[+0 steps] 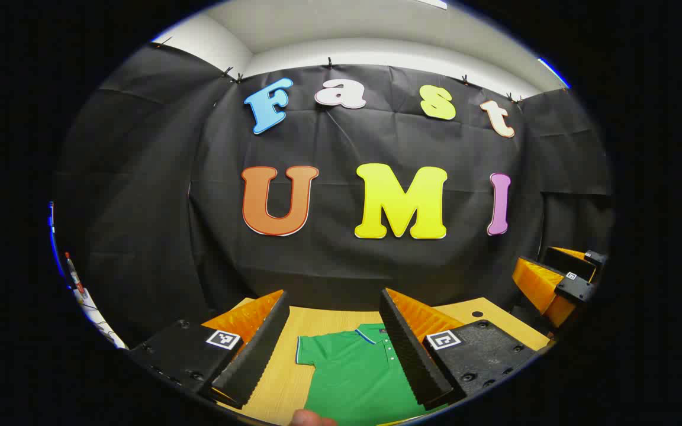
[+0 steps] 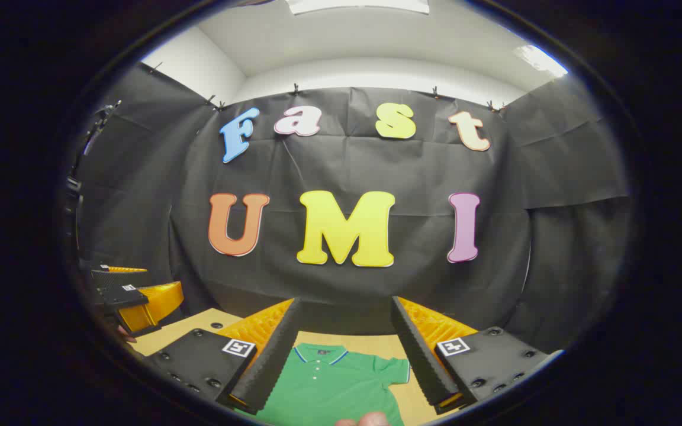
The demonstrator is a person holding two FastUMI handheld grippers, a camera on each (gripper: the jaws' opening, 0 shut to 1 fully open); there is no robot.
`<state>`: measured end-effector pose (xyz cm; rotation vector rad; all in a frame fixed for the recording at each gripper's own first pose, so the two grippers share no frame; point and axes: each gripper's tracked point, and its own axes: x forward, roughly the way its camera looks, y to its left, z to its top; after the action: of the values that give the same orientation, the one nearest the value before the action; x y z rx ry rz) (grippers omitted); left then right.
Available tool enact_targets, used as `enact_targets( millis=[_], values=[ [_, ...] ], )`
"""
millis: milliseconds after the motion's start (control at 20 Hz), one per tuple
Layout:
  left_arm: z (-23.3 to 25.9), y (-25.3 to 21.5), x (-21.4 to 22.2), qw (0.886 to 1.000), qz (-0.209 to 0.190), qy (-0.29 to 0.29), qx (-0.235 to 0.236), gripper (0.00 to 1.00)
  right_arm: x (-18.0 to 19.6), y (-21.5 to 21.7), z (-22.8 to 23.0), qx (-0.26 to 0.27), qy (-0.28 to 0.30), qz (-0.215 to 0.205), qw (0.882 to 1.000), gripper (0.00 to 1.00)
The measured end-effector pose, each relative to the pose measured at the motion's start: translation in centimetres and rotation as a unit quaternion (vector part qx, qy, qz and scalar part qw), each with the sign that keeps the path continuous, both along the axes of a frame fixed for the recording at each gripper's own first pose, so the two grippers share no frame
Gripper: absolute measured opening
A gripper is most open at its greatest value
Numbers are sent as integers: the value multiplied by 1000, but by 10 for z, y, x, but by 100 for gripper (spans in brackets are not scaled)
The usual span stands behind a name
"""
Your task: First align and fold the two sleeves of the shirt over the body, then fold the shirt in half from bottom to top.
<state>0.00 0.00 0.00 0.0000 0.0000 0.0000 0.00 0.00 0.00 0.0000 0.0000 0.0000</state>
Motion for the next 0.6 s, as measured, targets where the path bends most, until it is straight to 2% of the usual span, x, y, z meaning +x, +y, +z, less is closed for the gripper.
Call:
enact_targets(
  millis=[550, 600],
  values=[
    [-7, -13, 14, 1000, 0, 7, 0, 98, 14, -23, -4, -3, 7, -4, 1000, 89],
    [-6, -13, 15, 1000, 0, 6, 1, 98, 16, -23, -4, -3, 7, -4, 1000, 95]
  ],
)
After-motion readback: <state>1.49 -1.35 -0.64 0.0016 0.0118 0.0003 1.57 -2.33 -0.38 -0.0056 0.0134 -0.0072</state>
